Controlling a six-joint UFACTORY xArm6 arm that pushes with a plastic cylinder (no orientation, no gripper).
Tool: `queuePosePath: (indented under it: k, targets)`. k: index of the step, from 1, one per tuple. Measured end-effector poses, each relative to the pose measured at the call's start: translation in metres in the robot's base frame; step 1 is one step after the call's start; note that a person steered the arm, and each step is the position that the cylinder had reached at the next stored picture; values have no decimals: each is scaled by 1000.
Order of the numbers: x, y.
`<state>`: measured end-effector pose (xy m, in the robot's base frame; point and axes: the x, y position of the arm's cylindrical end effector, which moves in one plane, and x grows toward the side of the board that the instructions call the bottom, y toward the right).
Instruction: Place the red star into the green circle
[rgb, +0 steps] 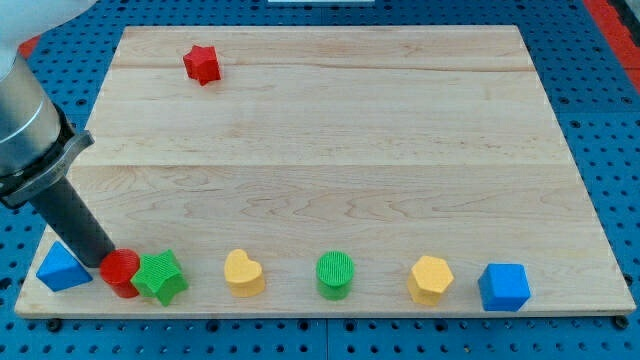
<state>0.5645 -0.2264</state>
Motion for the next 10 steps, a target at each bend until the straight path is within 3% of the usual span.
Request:
queuePosePath:
  k: [2, 3, 7, 9, 10]
  targets:
    - [0, -27]
    - [-34, 2]
    - [-236, 168]
    - [-332, 149]
    - [-334, 68]
